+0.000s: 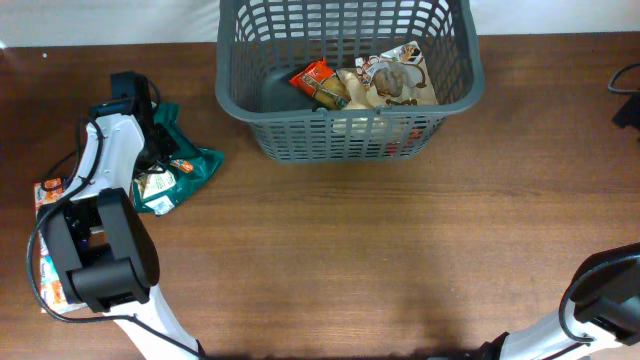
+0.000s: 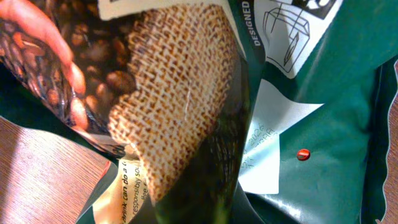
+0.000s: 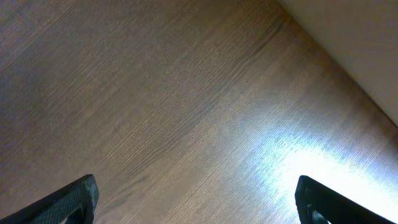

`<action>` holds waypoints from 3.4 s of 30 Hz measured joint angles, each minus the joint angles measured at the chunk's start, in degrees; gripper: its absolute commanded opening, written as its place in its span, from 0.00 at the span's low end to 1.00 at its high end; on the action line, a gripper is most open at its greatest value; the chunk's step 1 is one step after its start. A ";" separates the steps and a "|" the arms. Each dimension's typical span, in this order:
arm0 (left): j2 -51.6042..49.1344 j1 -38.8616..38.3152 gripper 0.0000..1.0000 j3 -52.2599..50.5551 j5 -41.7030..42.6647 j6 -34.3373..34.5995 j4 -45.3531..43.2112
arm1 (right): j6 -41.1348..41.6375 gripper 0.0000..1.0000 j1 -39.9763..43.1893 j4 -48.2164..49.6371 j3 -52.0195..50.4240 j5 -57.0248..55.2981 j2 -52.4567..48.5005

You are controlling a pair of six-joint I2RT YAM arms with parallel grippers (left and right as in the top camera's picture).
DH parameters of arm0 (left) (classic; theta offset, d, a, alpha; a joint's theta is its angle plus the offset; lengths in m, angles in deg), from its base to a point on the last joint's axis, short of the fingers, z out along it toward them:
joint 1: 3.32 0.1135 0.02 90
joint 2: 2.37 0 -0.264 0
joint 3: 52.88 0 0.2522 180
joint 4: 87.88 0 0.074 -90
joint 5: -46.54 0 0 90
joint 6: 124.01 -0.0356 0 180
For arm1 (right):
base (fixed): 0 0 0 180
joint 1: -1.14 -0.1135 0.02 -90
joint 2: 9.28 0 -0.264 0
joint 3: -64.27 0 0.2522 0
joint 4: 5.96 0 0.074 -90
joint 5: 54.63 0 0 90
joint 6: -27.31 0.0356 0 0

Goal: Pack container
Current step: 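Carry the green coffee bag up toward the basket's left side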

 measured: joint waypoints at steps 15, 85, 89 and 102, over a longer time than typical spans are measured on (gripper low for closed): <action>0.76 0.15 0.02 -0.66 0.85 -0.59 -0.44 | -0.02 0.99 0.00 0.00 0.00 0.02 0.00; 28.50 -11.30 0.02 12.50 0.57 -10.01 2.95 | 0.02 0.99 0.00 0.00 0.00 0.02 0.00; 28.50 -13.27 0.02 13.18 0.00 -11.43 3.06 | 0.02 0.99 0.00 0.00 0.00 0.00 0.00; 28.74 -13.53 0.02 24.26 -8.26 -13.46 11.39 | 0.00 0.99 0.00 0.00 0.00 0.02 0.00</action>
